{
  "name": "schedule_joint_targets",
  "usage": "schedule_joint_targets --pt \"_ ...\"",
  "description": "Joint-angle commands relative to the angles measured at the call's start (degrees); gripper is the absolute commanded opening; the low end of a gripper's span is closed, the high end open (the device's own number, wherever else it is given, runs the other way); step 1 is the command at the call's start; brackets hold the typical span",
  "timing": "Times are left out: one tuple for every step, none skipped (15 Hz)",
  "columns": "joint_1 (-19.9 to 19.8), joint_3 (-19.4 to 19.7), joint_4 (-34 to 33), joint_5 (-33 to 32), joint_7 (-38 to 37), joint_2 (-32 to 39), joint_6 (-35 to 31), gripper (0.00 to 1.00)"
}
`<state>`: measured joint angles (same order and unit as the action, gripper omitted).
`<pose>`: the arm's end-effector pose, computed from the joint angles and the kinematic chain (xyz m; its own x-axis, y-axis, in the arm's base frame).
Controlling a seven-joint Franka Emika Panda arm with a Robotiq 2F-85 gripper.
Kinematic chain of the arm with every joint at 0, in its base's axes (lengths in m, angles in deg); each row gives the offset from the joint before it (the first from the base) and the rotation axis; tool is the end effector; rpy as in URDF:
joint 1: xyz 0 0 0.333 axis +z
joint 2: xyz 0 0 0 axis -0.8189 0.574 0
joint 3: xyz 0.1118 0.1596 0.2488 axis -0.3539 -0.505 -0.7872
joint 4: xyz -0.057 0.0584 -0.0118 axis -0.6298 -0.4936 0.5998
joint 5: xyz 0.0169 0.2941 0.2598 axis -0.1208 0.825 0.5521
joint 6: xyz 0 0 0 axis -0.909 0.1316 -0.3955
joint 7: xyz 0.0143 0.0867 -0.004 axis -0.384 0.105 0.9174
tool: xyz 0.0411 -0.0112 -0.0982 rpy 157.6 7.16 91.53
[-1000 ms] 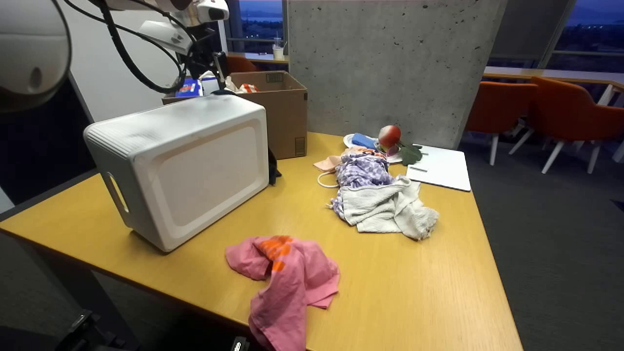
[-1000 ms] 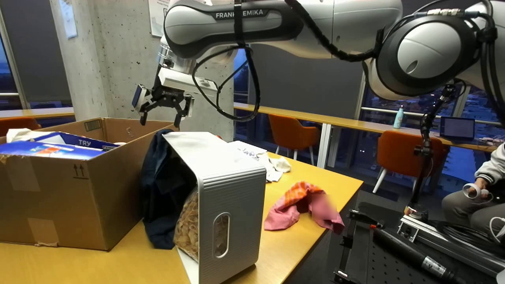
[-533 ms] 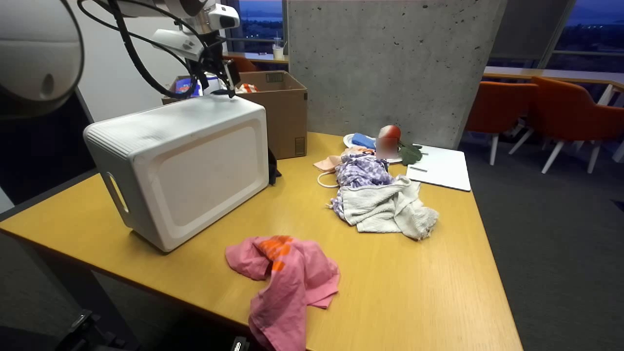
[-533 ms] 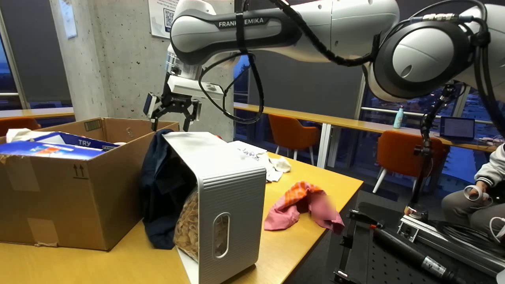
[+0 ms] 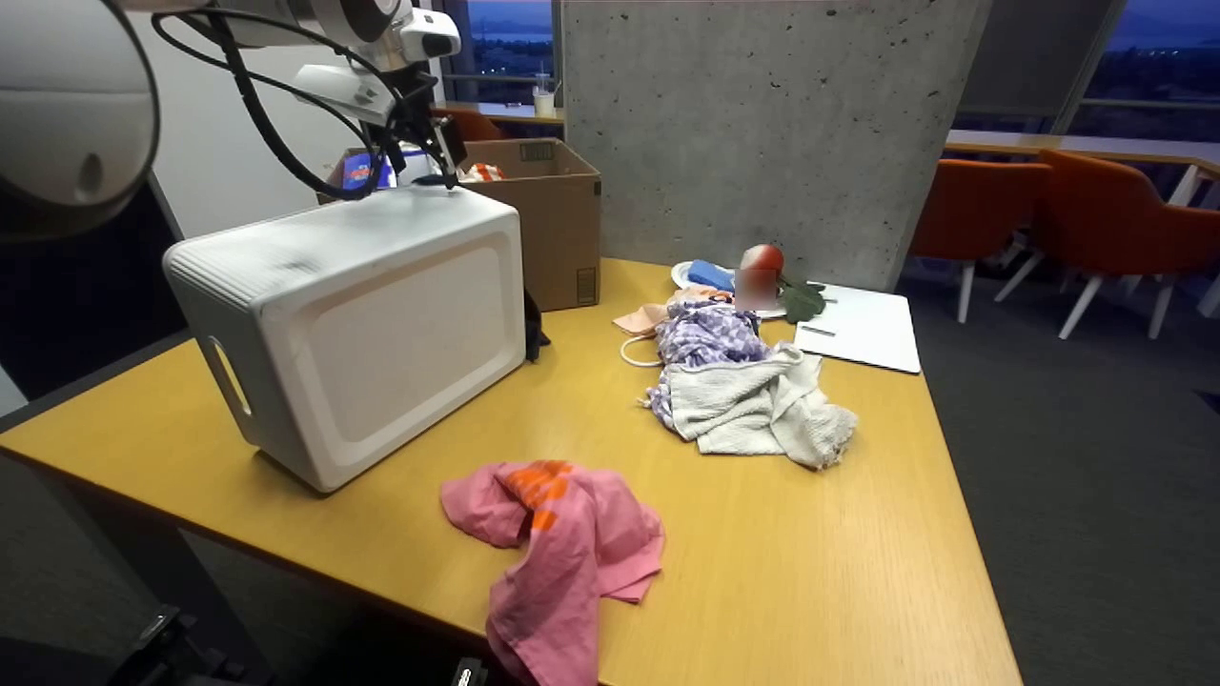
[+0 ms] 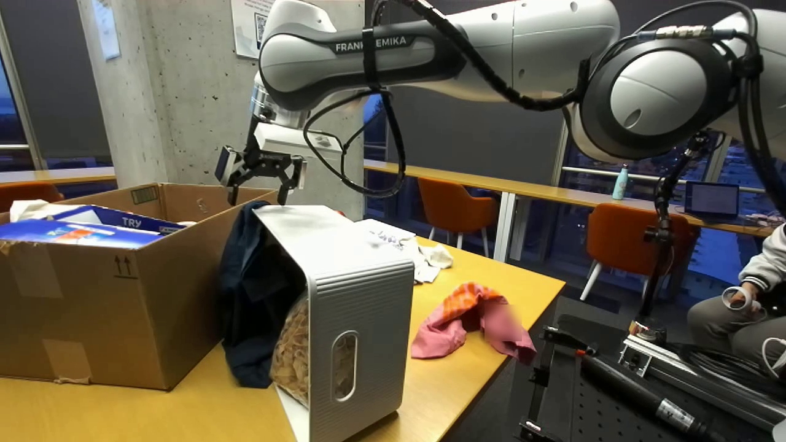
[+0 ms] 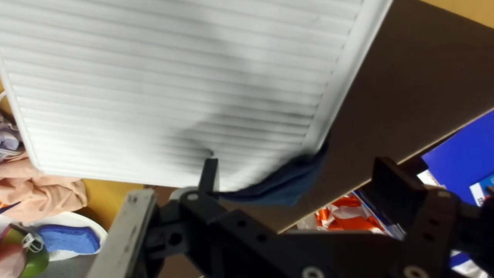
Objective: Pick up the pink shirt and put it on the table, pick up the black shirt and put it on the white basket
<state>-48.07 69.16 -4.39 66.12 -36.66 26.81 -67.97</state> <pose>0.8225 0.1344 0.3658 0.9047 -0.2446 0.3489 -0.2102 -0.9684 -0.1339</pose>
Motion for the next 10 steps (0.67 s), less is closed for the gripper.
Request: schedule_joint_targets --pt "0.4 0.9 -2.4 -0.9 0.3 1.6 -1.8 1.0" --pt "0.5 1.0 -2.4 -1.0 0.3 1.8 -2.5 1.0" --pt "0.5 1.1 -2.4 -0.9 0.3 1.9 -2.7 1.0" --pt "0.6 1.2 -2.5 -1.0 0.4 2.1 -3.3 1.0" --pt "0.6 1.2 -2.5 -0.9 0.4 2.2 -3.7 1.0" --pt "0.6 1.3 -2.5 -1.0 0.6 2.2 -4.0 1.0" --pt "0.7 1.3 -2.5 -1.1 0.7 2.4 -4.4 0.8" --pt "0.7 1.3 -2.6 -1.1 0.7 2.4 -4.6 0.74" --pt "0.7 1.4 -2.7 -1.2 0.8 2.4 -4.8 0.66" --pt "0.7 1.4 -2.7 -1.3 0.8 2.4 -5.1 0.58"
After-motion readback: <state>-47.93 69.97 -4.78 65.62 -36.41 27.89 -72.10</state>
